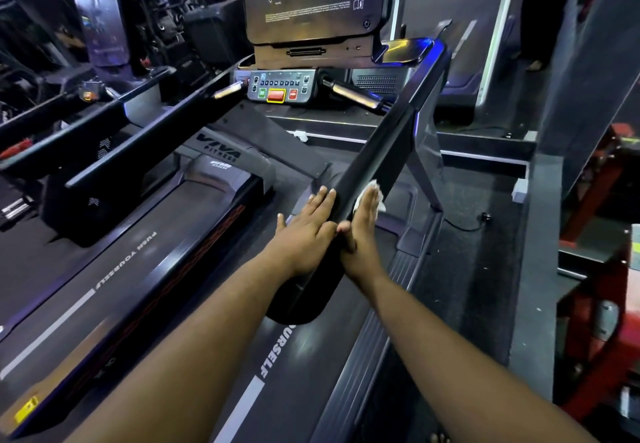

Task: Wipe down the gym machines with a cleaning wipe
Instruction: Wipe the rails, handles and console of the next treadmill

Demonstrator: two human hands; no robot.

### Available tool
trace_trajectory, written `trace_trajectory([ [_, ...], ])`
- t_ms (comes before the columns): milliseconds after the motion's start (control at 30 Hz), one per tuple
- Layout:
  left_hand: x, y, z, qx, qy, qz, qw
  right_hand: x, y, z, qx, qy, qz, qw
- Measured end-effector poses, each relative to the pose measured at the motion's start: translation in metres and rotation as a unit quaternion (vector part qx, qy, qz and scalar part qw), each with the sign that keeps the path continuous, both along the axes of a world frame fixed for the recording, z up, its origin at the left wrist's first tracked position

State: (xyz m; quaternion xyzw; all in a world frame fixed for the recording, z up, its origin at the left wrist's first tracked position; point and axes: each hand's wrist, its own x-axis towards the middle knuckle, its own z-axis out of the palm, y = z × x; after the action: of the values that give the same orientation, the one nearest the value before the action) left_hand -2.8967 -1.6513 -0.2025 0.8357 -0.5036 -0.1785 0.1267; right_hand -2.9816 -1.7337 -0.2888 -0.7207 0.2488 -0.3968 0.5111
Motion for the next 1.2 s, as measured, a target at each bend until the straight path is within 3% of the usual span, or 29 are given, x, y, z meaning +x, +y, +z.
trace_trajectory([
  [133, 0.005, -0.009, 0.0, -0.01, 0.023, -0.009, 1.0, 0.001, -0.033, 0.011, -0.045, 0.015, 0.023, 0.999],
  [333, 0.01, -0.027, 0.0, -0.01, 0.023, -0.017, 1.0, -0.014, 0.007, -0.013, -0.095, 0.008, 0.082, 0.992],
  [533, 0.013, -0.049, 0.0, 0.001, -0.021, -0.025, 0.999, 0.012, -0.085, 0.021, -0.036, 0.043, 0.026, 0.998],
  [733, 0.017, -0.073, -0.002, 0.005, -0.029, -0.04, 0.999, -0.009, -0.049, 0.003, -0.016, 0.004, 0.101, 0.995],
  [967, 0.013, -0.105, 0.004, 0.011, -0.058, -0.037, 0.998, 0.019, -0.13, 0.025, 0.017, 0.039, 0.032, 0.999],
  [1200, 0.018, -0.118, 0.003, 0.007, -0.044, -0.053, 0.998, 0.005, -0.12, -0.005, -0.024, 0.018, 0.113, 0.993],
])
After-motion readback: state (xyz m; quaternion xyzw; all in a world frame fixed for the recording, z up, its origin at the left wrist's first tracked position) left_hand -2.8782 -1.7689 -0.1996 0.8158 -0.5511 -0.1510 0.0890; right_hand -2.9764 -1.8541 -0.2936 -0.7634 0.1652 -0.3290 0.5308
